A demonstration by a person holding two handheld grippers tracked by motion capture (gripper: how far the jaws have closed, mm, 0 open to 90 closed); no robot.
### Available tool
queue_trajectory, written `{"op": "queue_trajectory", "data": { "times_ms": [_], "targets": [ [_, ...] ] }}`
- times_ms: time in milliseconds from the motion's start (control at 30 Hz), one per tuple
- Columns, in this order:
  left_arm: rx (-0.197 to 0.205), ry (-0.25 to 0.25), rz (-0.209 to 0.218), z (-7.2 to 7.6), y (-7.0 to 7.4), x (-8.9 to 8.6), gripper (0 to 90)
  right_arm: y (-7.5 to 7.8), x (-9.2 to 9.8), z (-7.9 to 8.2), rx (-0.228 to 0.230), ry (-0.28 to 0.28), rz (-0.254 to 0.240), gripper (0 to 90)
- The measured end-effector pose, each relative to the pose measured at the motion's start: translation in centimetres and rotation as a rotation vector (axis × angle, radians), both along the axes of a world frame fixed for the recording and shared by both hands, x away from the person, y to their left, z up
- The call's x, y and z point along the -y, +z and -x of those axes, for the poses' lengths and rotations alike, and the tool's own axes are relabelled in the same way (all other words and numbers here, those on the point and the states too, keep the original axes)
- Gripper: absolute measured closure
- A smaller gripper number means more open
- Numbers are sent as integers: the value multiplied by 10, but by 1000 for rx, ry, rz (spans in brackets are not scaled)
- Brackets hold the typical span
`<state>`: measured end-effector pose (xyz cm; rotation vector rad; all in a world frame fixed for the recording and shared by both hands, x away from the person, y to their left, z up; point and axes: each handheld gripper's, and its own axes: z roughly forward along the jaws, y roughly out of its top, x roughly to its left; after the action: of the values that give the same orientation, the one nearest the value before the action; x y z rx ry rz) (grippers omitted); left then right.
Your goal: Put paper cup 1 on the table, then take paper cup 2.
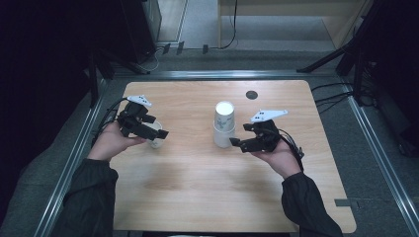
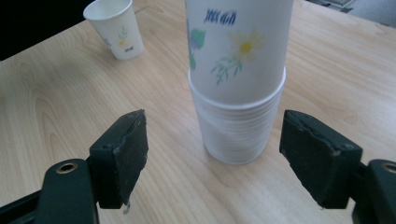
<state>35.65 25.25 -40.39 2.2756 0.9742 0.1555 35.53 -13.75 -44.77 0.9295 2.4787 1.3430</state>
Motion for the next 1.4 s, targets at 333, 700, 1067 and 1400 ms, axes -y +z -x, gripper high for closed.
{"op": "queue_trajectory", "data": {
  "times_ms": [333,700,1067,1400],
  "targets": [
    [14,-50,53,12,-5,10,156,16,-9,-27,33,95,31,246],
    [13,-115,83,33,-12,21,156,40,-27,-55,35,231,124,224],
    [-11,-195,94,41,-26,32,157,55,-54,-74,-13,316,304,214],
    [-18,-226,104,42,-35,33,165,58,-70,-84,-76,320,400,305]
  ]
}}
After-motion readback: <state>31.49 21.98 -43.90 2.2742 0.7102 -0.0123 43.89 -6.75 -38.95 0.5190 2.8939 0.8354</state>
